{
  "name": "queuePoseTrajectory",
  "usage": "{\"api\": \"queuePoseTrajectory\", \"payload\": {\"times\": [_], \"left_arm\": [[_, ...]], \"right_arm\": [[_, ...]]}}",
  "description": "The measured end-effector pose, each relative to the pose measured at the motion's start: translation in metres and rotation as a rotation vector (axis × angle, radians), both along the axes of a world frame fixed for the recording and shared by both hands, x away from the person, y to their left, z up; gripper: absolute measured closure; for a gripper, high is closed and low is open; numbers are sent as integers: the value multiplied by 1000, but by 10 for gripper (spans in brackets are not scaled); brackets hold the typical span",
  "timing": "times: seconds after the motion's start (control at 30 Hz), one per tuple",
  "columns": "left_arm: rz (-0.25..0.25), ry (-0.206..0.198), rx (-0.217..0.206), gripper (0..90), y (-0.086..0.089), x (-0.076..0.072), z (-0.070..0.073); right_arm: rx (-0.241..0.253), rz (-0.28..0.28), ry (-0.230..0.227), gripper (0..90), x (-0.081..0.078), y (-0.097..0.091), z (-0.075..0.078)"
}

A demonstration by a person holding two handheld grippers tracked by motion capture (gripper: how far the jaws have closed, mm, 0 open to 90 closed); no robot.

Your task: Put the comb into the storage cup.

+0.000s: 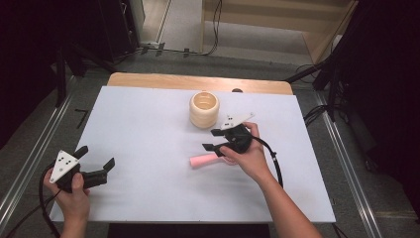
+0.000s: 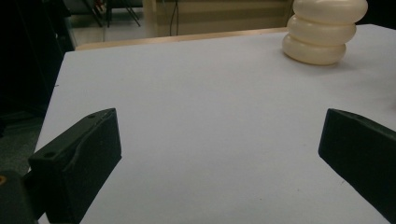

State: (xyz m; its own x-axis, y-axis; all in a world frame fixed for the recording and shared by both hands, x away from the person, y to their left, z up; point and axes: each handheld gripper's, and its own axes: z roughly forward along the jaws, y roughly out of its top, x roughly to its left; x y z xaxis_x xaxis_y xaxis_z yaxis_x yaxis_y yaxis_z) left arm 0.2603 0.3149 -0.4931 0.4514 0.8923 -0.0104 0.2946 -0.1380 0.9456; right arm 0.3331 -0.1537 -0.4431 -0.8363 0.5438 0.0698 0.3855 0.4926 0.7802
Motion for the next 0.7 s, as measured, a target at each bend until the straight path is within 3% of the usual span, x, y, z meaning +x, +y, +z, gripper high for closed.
{"api": "queuePoseTrajectory", "payload": {"times": [0.03,0.07,0.1,0.17,0.4,0.7], "left_arm": [[0,0,-1,0,0,0,0],[1,1,1,0,0,0,0],[1,1,1,0,0,0,0],[2,0,3,0,-1,0,0],[0,0,2,0,0,-1,0],[-1,-1,4,0,-1,0,-1]], "right_arm": [[0,0,0,228,0,0,0],[34,-5,-15,132,-7,-9,-1],[34,-5,-15,132,-7,-9,-1],[62,-40,-50,0,-16,-20,-4],[102,-113,-98,0,-32,-40,-9],[134,-139,-116,0,-45,-59,-15]]}}
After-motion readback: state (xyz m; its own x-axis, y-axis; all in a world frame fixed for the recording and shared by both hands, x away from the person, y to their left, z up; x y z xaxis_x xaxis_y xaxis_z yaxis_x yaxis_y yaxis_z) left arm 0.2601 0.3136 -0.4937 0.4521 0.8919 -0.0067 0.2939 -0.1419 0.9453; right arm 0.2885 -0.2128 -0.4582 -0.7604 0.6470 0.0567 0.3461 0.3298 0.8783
